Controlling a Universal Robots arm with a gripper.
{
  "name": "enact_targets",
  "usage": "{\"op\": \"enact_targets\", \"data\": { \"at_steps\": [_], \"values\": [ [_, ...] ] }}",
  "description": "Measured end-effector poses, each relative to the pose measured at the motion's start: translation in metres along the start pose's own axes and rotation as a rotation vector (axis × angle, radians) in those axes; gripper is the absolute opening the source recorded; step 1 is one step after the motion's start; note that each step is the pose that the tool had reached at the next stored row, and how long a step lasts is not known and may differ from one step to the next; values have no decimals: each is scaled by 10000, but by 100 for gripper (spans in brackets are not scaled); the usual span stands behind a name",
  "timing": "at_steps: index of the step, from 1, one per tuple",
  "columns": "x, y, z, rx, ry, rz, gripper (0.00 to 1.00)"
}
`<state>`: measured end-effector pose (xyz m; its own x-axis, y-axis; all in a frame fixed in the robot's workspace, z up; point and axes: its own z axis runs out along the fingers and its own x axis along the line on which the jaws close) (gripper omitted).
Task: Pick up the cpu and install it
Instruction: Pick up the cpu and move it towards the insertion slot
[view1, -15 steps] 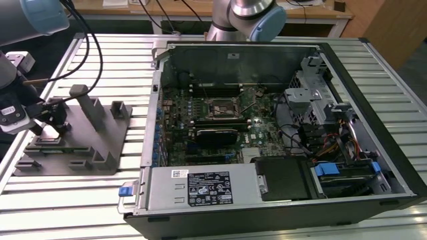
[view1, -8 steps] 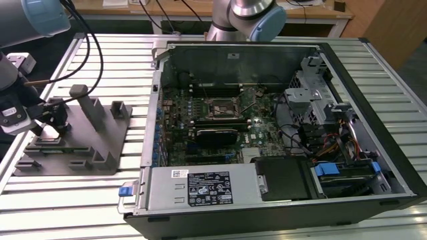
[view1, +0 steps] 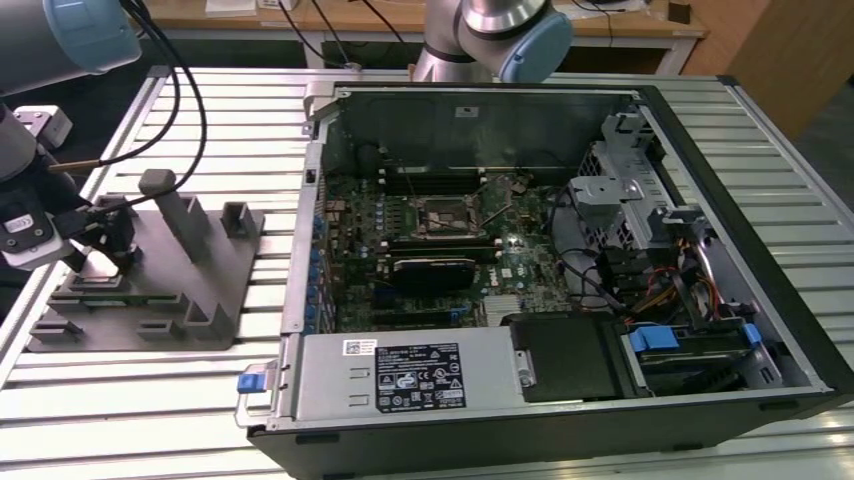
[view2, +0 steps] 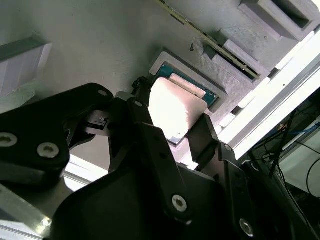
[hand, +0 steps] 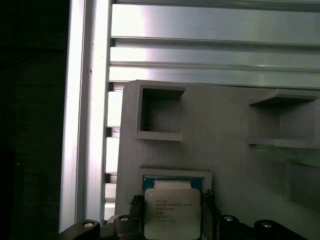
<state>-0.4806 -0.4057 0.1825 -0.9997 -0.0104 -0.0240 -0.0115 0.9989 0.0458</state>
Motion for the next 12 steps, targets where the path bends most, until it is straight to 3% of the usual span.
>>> {"op": "enact_targets", "data": {
  "at_steps": [7, 12],
  "values": [
    [0, 0, -2, -2, -4, 0, 55],
    [-1, 3, -52, -1, -2, 0, 55]
  ]
}}
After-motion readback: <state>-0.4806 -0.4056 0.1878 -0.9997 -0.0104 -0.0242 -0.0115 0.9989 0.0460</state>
